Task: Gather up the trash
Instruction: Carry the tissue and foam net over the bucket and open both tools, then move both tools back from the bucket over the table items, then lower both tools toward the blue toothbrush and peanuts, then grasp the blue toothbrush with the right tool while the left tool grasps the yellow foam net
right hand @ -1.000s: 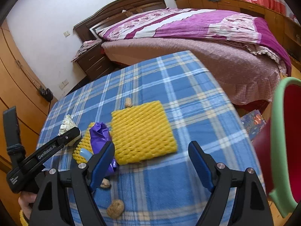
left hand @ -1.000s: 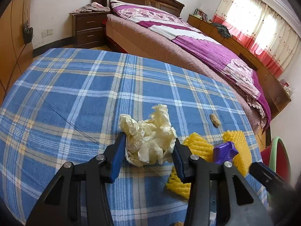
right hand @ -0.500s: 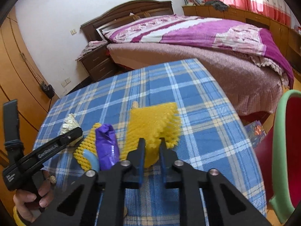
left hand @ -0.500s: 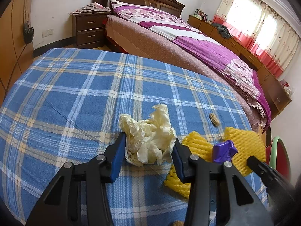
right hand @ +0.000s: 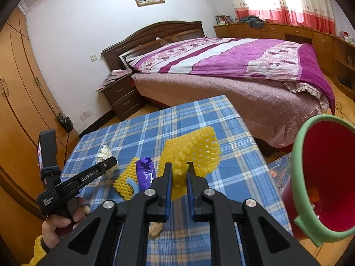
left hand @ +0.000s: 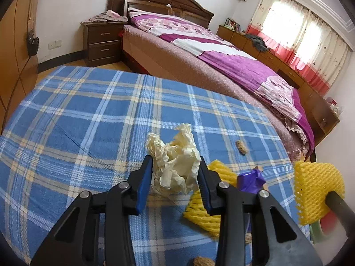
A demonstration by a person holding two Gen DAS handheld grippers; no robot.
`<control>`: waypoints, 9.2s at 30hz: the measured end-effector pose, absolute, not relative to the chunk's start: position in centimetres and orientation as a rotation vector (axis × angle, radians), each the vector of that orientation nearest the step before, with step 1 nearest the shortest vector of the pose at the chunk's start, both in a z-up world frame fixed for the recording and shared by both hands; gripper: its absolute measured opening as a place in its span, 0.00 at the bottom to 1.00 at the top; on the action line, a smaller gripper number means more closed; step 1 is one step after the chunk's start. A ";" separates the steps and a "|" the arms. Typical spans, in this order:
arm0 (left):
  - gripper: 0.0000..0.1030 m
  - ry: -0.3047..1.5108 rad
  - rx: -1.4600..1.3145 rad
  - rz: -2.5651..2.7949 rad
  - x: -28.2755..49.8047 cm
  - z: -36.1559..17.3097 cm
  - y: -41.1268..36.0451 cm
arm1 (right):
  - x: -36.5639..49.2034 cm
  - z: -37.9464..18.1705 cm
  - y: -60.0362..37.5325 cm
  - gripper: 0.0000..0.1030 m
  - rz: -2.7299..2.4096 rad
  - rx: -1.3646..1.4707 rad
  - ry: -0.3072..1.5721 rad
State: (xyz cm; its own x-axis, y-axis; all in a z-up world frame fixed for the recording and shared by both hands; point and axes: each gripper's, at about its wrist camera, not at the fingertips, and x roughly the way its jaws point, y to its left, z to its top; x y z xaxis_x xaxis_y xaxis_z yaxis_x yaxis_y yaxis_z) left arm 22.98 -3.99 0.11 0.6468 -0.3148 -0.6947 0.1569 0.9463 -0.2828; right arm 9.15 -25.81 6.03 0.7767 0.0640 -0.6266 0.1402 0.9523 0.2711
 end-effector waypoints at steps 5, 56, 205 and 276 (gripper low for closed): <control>0.38 0.800 -0.197 -0.303 22.2 1.0 -4.5 | 7.2 6.9 -26.4 0.13 -0.069 0.325 0.655; 0.38 0.770 0.054 -0.781 7.2 8.9 -22.6 | -9.6 8.7 -40.7 0.14 -0.356 0.557 0.408; 0.64 0.896 -0.128 -0.207 14.4 1.3 0.2 | 11.2 1.1 -18.5 0.36 0.171 0.340 0.855; 0.65 0.976 0.054 -0.349 20.9 -1.5 -9.3 | 7.4 1.3 -30.0 0.11 -0.057 0.569 0.747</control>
